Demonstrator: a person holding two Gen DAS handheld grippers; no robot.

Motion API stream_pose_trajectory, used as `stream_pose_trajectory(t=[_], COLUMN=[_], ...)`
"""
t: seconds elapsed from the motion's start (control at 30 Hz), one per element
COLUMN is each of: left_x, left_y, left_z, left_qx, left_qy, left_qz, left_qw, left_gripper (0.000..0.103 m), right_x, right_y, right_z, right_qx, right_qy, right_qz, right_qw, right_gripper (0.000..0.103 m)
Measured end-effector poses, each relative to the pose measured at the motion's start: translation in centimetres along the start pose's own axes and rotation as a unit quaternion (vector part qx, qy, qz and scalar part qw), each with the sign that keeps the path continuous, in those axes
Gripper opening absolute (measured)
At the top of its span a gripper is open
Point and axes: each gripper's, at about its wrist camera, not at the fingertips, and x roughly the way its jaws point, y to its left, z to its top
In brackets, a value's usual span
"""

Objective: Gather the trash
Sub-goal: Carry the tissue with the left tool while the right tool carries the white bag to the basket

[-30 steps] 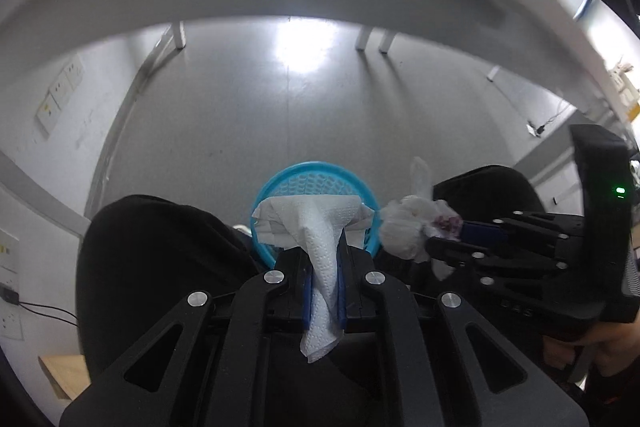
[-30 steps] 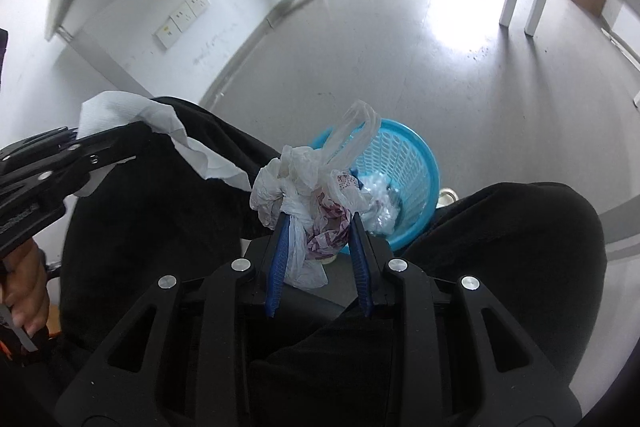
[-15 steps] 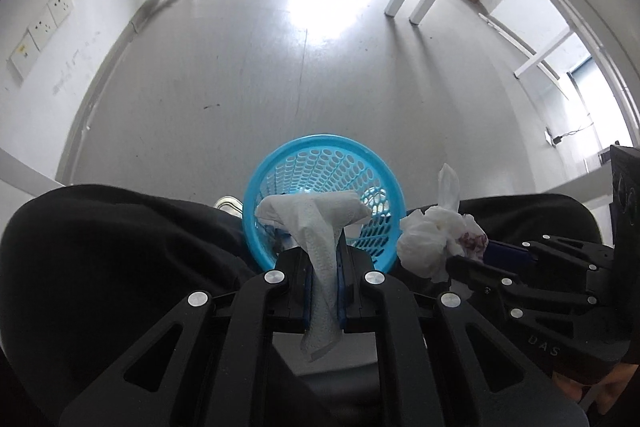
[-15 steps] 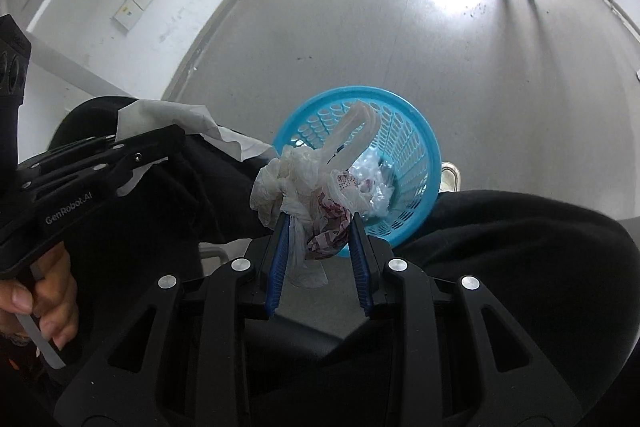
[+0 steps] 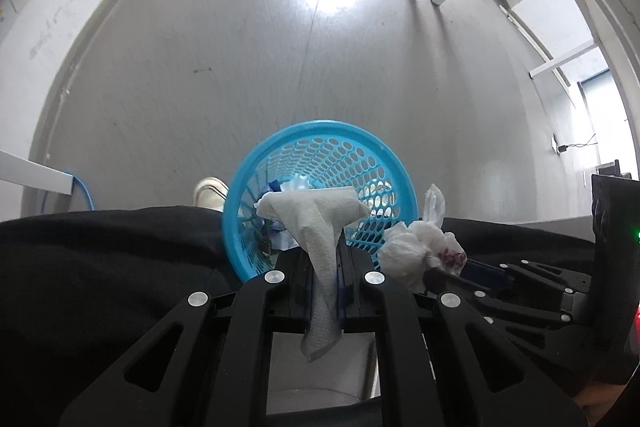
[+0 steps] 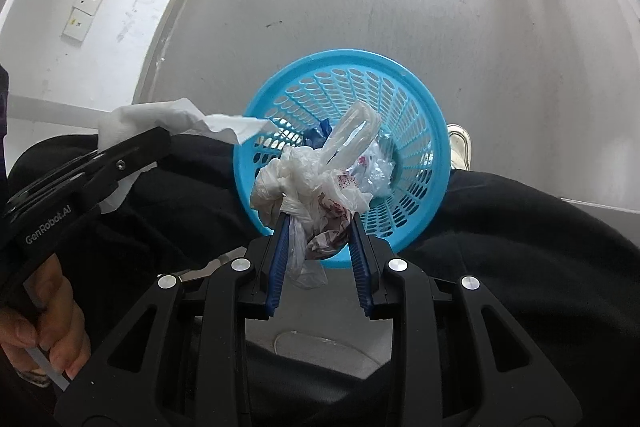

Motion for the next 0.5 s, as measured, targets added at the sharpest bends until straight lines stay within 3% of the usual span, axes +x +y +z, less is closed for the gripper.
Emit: stream_pose_trajectory(t=[0.2, 0.3, 0.37, 0.5], left_x=[3.7, 5.7, 6.7, 8.0], left_y=[0.5, 1.3, 1.2, 1.2], left_z=[1.8, 2.6, 2.8, 3.1], left_qx=[-0.025, -0.039, -0.039, -0.043], left_qy=[0.046, 0.071, 0.076, 0.089], left_qz=[-0.005, -0.006, 0.002, 0.006], left_qw=[0.9986, 0.9967, 0.9964, 0.9951], left_gripper=[0.007, 0.007, 0.007, 0.007], right_x=[2.9, 5.2, 5.9, 7.5], right_y=[-1.0, -2.4, -2.9, -2.9], right_z=[1.6, 2.4, 2.9, 3.4], right_qx=[0.024, 0.064, 0.068, 0.058], right_qy=[0.045, 0.084, 0.087, 0.098], right_qz=[0.003, 0.054, 0.025, 0.004], right_qw=[0.999, 0.993, 0.994, 0.994], right_gripper=[0.029, 0.029, 0.029, 0.029])
